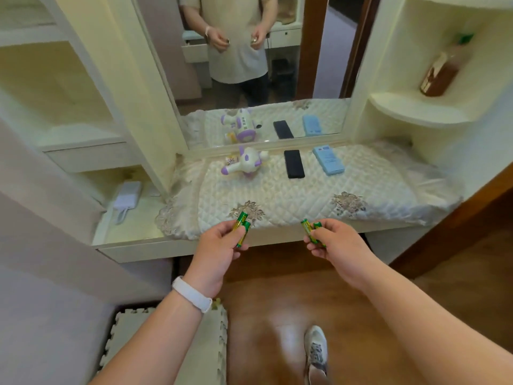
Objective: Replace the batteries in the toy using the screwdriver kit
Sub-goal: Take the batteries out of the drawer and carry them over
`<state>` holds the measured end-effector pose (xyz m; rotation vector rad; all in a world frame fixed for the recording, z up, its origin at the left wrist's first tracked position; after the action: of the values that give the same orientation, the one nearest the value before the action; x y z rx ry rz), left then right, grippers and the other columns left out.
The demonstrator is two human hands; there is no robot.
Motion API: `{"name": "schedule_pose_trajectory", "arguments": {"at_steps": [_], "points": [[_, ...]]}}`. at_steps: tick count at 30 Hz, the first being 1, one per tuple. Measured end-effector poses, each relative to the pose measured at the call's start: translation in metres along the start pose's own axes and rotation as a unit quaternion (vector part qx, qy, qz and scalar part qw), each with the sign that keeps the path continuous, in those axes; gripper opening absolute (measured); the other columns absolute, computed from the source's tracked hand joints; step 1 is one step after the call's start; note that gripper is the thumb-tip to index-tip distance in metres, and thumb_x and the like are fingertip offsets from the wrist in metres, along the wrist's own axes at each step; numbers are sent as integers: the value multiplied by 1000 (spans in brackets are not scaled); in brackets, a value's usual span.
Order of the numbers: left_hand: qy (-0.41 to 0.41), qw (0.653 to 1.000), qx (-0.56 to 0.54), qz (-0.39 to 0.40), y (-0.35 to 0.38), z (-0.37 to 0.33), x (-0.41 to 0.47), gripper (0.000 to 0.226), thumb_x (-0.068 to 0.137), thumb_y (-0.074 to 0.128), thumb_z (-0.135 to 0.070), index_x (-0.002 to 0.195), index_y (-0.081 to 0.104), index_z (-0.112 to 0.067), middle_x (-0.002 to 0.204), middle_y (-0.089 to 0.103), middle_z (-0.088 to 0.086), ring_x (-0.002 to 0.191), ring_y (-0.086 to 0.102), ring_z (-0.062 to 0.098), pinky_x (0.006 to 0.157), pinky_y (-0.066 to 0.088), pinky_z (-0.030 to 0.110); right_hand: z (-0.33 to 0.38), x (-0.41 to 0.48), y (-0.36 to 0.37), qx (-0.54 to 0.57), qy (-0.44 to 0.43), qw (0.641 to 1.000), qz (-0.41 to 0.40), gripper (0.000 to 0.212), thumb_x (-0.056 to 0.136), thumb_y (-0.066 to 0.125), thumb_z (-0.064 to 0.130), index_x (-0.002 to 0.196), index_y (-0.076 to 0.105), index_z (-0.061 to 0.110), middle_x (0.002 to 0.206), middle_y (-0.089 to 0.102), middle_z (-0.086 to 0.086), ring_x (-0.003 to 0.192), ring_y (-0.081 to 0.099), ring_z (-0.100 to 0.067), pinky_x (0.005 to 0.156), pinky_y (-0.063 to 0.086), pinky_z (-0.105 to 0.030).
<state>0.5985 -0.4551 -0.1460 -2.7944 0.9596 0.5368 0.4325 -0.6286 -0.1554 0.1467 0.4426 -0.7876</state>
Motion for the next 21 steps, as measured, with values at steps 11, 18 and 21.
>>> {"name": "schedule_pose_trajectory", "arguments": {"at_steps": [11,18,21], "points": [[-22,999,16,-19,125,-42,92,18,98,57,-19,111,68,-15,95,70,1,71,63,10,64,45,25,59,128,-102,-38,-13,999,20,14,95,50,8,98,63,7,91,69,-11,76,60,-17,73,52,-30],[-54,998,22,-34,150,-43,142,16,98,57,-17,108,68,-15,98,69,3,74,64,13,66,46,26,67,176,-121,-62,9,998,24,14,95,50,11,98,64,10,94,70,-9,77,62,-16,72,54,-28],[-73,996,29,-33,158,-36,172,15,98,57,-17,108,68,-14,99,70,4,75,65,11,68,46,26,62,202,-116,-76,23,997,25,13,94,50,10,97,64,10,94,70,-11,75,60,-15,66,52,-24]]}}
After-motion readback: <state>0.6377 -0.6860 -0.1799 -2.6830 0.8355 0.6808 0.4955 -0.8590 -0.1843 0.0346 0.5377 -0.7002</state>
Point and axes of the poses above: each hand's wrist, its own x-axis towards the middle knuckle, its own y-axis out of the palm, z = x × y, the point moved 9 cm from there along x, towards the middle knuckle
